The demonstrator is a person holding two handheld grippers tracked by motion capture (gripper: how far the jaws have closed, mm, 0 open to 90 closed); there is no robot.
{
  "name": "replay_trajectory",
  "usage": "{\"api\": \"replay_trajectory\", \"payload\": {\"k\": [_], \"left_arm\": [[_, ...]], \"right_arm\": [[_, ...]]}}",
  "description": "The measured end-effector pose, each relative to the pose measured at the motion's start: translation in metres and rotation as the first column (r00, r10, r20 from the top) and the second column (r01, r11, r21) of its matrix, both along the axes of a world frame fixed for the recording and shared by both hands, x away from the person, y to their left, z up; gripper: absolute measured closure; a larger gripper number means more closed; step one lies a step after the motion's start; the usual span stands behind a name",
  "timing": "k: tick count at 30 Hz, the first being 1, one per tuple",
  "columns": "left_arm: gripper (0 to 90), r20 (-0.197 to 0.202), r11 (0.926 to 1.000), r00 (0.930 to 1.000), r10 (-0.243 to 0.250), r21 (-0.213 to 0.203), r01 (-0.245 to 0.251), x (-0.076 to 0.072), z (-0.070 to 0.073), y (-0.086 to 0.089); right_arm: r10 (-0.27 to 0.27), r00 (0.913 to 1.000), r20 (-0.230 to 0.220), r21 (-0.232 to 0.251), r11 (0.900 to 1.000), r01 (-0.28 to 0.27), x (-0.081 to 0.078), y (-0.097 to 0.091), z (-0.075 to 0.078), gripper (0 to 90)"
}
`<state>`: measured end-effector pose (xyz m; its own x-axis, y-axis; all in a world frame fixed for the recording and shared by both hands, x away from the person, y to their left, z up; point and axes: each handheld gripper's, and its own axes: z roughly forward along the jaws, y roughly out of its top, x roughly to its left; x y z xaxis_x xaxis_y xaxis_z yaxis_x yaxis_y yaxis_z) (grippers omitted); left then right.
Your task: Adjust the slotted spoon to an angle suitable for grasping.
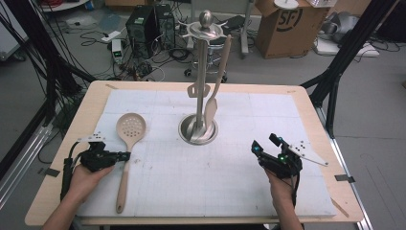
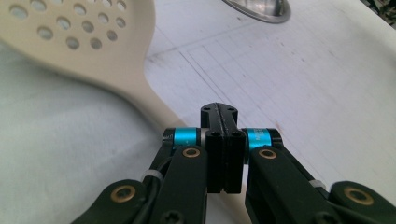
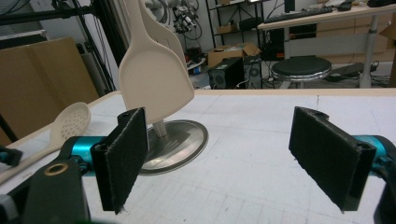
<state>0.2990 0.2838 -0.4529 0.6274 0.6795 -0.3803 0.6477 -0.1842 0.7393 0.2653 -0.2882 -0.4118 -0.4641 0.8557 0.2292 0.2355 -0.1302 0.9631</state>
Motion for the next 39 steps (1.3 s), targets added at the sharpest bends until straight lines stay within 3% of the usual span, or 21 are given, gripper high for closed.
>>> {"api": "replay_trajectory", "payload": {"k": [3, 9, 15, 20, 23, 28, 35, 39], "left_arm": [[89.8, -0.007, 0.9996, 1.0000, -0.002, -0.027, 0.002, -0.016, -0.001, 0.011], [89.7, -0.015, 0.9995, 0.9996, -0.025, -0.020, 0.025, -0.046, -0.010, 0.026], [89.7, -0.031, 0.9921, 0.9940, -0.105, 0.066, 0.107, -0.057, -0.012, 0.015], [89.7, -0.055, 0.9926, 0.9919, -0.115, 0.034, 0.117, -0.054, -0.012, 0.011], [89.7, -0.067, 0.9888, 0.9872, -0.145, 0.027, 0.147, -0.051, -0.012, 0.000], [89.7, -0.087, 0.9730, 0.9695, -0.229, 0.006, 0.231, -0.041, -0.011, -0.030], [89.6, -0.105, 0.9561, 0.9513, -0.290, 0.011, 0.293, -0.023, -0.013, -0.077], [89.6, -0.093, 0.9589, 0.9548, -0.282, 0.004, 0.284, -0.015, -0.013, -0.095]], "right_arm": [[0.002, 1.0000, 0.002, -0.003, 1.0000, -0.002, 0.000, 0.001, 0.000, 19.0], [0.006, 1.0000, 0.002, -0.014, 0.9999, -0.006, 0.000, 0.003, 0.000, 19.0], [0.008, 0.9999, -0.006, -0.018, 0.9998, -0.008, 0.001, 0.006, -0.001, 19.0], [0.012, 0.9999, -0.008, -0.018, 0.9998, -0.012, 0.002, 0.007, -0.001, 19.0], [0.015, 0.9998, -0.009, -0.019, 0.9997, -0.015, 0.002, 0.007, -0.002, 19.1], [0.017, 0.9998, -0.007, -0.018, 0.9997, -0.017, 0.002, 0.008, -0.001, 19.2], [0.013, 0.9999, -0.003, -0.010, 0.9999, -0.013, 0.002, 0.006, -0.001, 19.2], [0.009, 1.0000, -0.001, -0.002, 1.0000, -0.009, 0.002, 0.004, 0.000, 19.2]]}}
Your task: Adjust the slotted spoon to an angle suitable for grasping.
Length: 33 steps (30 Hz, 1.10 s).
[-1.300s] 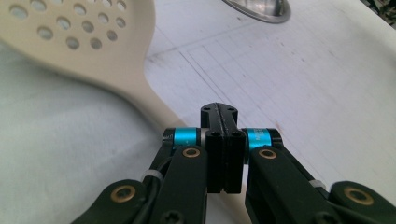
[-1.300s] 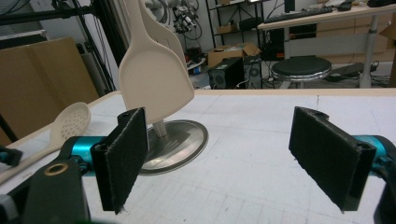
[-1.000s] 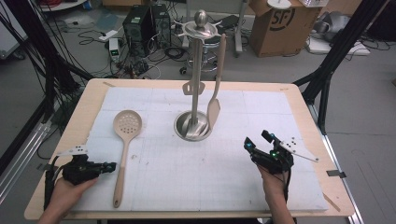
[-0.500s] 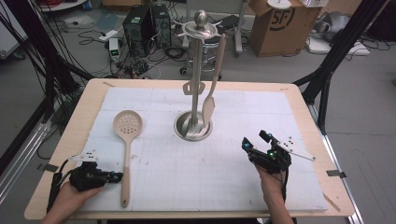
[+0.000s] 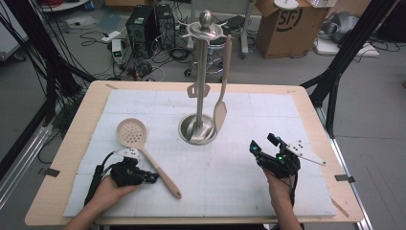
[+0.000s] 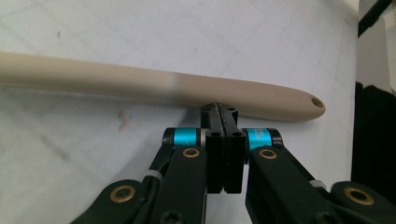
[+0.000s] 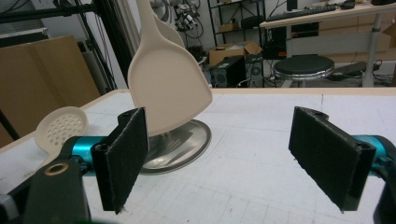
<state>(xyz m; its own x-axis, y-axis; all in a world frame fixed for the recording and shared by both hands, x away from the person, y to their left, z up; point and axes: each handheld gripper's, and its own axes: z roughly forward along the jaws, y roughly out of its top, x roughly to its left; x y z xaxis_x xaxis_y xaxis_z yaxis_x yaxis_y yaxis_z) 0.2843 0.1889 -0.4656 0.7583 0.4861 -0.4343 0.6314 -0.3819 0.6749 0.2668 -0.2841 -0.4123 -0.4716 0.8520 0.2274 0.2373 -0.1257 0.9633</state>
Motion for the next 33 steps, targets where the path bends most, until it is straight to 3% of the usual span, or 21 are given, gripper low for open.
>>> {"api": "replay_trajectory", "payload": {"k": [14, 27, 33], "left_arm": [[89.6, 0.074, 0.9969, 0.9951, 0.065, 0.039, -0.068, 0.028, 0.001, -0.042], [89.7, 0.134, 0.9815, 0.9753, 0.175, 0.054, -0.184, 0.054, 0.001, -0.051], [89.7, 0.165, 0.9702, 0.9616, 0.219, 0.067, -0.233, 0.061, 0.001, -0.059]], "right_arm": [[-0.003, 1.0000, 0.003, 0.002, 1.0000, 0.003, 0.000, -0.001, 0.001, 19.2], [-0.005, 1.0000, -0.004, 0.003, 1.0000, 0.005, 0.000, -0.001, 0.000, 19.2], [-0.005, 1.0000, -0.005, 0.004, 1.0000, 0.005, 0.000, -0.001, 0.000, 19.2]]}}
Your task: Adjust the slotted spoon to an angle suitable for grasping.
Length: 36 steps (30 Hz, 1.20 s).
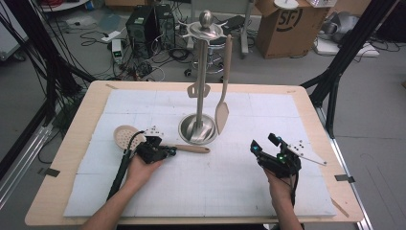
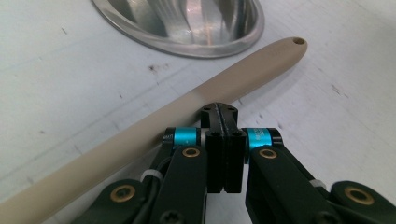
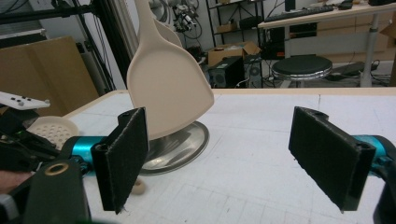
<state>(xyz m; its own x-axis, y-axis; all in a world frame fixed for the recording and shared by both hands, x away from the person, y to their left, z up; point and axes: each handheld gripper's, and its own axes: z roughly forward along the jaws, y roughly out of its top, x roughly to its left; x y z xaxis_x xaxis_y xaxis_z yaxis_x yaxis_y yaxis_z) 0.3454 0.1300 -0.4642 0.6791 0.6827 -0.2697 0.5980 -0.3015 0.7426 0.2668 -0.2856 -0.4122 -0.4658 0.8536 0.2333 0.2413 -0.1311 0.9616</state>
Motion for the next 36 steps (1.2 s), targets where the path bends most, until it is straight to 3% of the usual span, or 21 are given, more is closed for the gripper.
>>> {"api": "replay_trajectory", "payload": {"k": [3, 7, 12, 14, 20, 25, 28, 30, 35, 36], "left_arm": [[89.7, 0.012, 0.9998, 0.9997, 0.019, -0.001, -0.019, 0.004, 0.000, -0.003], [89.8, 0.021, 0.9977, 0.9983, 0.055, -0.042, -0.054, 0.007, 0.000, -0.003], [89.7, 0.004, 0.9991, 0.9992, 0.041, -0.014, -0.041, 0.007, 0.000, -0.005], [89.7, 0.005, 0.9988, 0.9991, 0.043, -0.024, -0.043, 0.005, 0.002, -0.004], [89.7, 0.019, 0.9944, 0.9951, 0.098, -0.042, -0.097, 0.009, 0.006, 0.003], [89.7, -0.013, 0.9837, 0.9906, 0.136, -0.117, -0.137, 0.017, 0.008, 0.013], [89.7, 0.000, 0.9831, 0.9885, 0.151, -0.105, -0.150, 0.020, 0.012, 0.014], [89.6, 0.026, 0.9801, 0.9828, 0.183, -0.084, -0.180, 0.022, 0.015, 0.016], [89.6, 0.009, 0.9735, 0.9738, 0.227, -0.026, -0.227, 0.029, 0.014, 0.024], [89.7, 0.009, 0.9737, 0.9737, 0.228, 0.009, -0.228, 0.030, 0.013, 0.024]], "right_arm": [[-0.002, 1.0000, 0.003, -0.002, 1.0000, 0.002, 0.000, 0.000, 0.000, 19.2], [-0.001, 1.0000, 0.003, 0.001, 1.0000, 0.001, 0.000, -0.001, 0.000, 19.2], [-0.004, 0.9999, 0.009, 0.001, 1.0000, 0.004, 0.000, -0.002, 0.001, 19.3], [-0.005, 1.0000, 0.006, 0.002, 1.0000, 0.005, 0.000, -0.003, 0.000, 19.2], [-0.005, 1.0000, 0.007, 0.004, 1.0000, 0.005, 0.000, -0.003, 0.001, 19.3], [-0.004, 1.0000, 0.005, 0.003, 1.0000, 0.004, 0.000, -0.002, 0.001, 19.3], [-0.004, 1.0000, 0.006, 0.004, 1.0000, 0.004, 0.000, -0.003, 0.000, 19.2], [-0.003, 1.0000, 0.009, 0.003, 1.0000, 0.003, 0.000, -0.003, 0.001, 19.3], [-0.004, 1.0000, 0.006, 0.004, 1.0000, 0.004, 0.000, -0.003, 0.000, 19.3], [-0.002, 1.0000, 0.007, 0.006, 1.0000, 0.002, 0.000, -0.003, 0.000, 19.3]]}}
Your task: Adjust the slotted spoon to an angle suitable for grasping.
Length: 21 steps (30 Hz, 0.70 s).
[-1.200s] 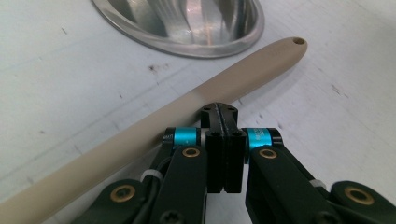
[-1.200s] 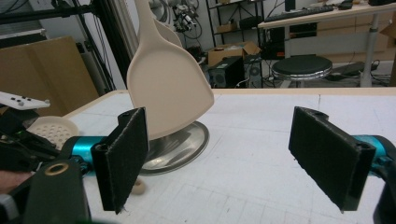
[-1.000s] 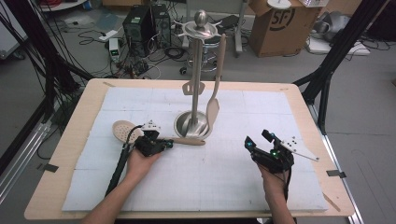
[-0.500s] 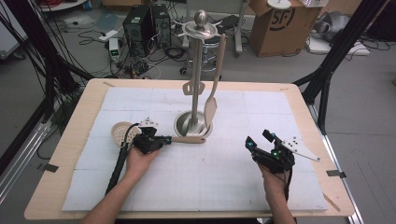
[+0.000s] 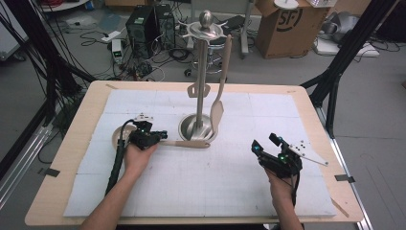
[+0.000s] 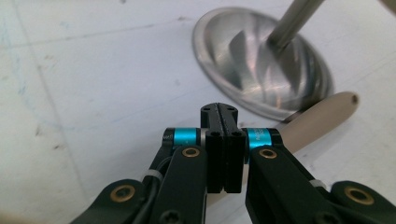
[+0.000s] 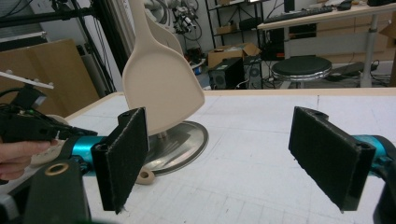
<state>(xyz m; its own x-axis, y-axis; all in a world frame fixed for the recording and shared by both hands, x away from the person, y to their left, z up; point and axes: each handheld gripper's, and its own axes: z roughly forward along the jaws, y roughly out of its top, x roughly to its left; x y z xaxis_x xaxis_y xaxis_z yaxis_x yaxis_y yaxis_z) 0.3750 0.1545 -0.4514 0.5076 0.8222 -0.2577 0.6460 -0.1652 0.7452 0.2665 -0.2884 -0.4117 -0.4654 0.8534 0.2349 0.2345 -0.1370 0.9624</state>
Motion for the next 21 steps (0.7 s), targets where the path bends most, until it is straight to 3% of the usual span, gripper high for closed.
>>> {"api": "replay_trajectory", "payload": {"k": [1, 3, 7, 11, 15, 21], "left_arm": [[89.6, -0.003, 0.9994, 1.0000, 0.007, 0.033, -0.007, 0.000, -0.002, 0.000], [89.1, -0.009, 0.9990, 0.9997, 0.021, 0.041, -0.020, 0.001, -0.002, 0.001], [88.7, -0.020, 0.9937, 0.9997, 0.012, 0.111, -0.010, -0.002, 0.000, 0.004], [88.7, -0.023, 0.9938, 0.9996, 0.018, 0.110, -0.016, -0.010, 0.008, 0.012], [88.8, -0.022, 0.9897, 0.9998, -0.002, 0.143, 0.005, -0.017, 0.012, 0.017], [88.8, -0.049, 0.9960, 0.9985, 0.025, 0.086, -0.021, -0.007, 0.002, 0.025]], "right_arm": [[0.001, 1.0000, 0.001, 0.000, 1.0000, -0.001, 0.000, 0.000, 0.000, 19.3], [0.001, 1.0000, 0.001, 0.000, 1.0000, -0.001, 0.000, 0.000, 0.000, 19.3], [-0.001, 1.0000, 0.000, 0.002, 1.0000, 0.001, 0.000, 0.000, 0.000, 19.2], [-0.004, 1.0000, 0.001, 0.003, 1.0000, 0.004, -0.001, -0.001, 0.000, 19.2], [-0.002, 1.0000, 0.000, 0.004, 1.0000, 0.002, -0.001, -0.001, 0.000, 19.3], [0.006, 1.0000, -0.001, -0.006, 1.0000, -0.006, 0.000, 0.002, 0.000, 19.3]]}}
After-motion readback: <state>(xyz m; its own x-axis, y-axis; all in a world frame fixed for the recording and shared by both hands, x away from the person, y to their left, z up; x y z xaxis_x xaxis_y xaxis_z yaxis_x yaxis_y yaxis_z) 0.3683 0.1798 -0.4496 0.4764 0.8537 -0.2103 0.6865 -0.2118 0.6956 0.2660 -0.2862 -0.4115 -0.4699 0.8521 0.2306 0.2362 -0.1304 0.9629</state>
